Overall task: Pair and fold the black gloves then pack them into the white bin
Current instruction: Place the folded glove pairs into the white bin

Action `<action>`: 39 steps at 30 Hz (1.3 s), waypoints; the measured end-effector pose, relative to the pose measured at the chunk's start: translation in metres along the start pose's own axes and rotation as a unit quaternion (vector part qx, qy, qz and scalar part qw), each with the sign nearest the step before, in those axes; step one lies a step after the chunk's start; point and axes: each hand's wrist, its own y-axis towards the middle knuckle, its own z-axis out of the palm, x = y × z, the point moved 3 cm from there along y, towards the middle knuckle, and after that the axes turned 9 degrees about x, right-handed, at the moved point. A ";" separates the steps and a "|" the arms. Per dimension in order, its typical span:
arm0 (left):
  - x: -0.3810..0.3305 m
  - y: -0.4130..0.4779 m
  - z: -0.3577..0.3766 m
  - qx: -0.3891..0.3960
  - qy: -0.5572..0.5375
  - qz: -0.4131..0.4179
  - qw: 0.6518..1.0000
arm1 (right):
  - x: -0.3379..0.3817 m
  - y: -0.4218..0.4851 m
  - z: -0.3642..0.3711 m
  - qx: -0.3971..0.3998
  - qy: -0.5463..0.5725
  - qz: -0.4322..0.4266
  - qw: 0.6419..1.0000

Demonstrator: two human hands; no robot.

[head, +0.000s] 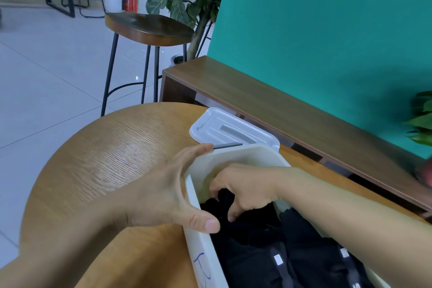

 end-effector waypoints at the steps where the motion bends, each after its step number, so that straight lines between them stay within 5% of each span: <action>1: 0.000 0.000 0.000 -0.001 0.001 0.001 1.000 | 0.001 0.003 0.002 0.001 -0.006 -0.006 1.000; 8: 0.000 -0.001 -0.001 0.000 0.000 0.007 1.000 | 0.006 0.017 0.013 -0.009 -0.039 -0.030 0.999; 26: 0.000 -0.001 -0.001 0.003 -0.009 -0.001 1.000 | -0.005 -0.002 0.005 -0.034 0.153 -0.063 0.986; 39: -0.001 -0.006 -0.003 0.003 -0.015 -0.004 1.000 | -0.017 -0.060 -0.013 -0.171 0.199 -0.035 0.964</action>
